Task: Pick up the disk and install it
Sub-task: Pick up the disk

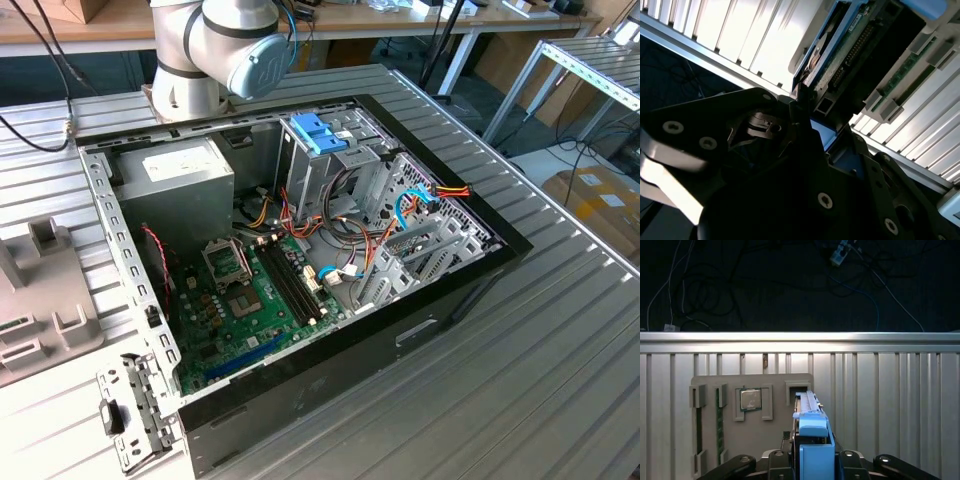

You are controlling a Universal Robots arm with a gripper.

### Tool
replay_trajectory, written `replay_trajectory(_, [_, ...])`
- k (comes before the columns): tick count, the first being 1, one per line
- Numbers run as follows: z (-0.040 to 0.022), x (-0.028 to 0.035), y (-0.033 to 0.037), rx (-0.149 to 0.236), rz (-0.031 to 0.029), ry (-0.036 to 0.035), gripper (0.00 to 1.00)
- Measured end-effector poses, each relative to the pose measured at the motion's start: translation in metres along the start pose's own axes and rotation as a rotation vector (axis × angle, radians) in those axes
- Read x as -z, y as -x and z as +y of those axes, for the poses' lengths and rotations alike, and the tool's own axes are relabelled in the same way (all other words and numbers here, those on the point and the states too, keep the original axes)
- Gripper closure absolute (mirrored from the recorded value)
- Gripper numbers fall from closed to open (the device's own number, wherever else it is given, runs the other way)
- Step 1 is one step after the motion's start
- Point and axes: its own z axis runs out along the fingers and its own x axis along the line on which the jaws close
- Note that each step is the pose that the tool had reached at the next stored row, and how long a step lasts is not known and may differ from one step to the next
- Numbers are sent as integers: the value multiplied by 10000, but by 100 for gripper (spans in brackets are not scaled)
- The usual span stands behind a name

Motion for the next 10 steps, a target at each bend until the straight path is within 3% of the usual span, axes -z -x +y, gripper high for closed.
replay_trajectory(10, [1, 83, 3, 0, -7, 0, 63])
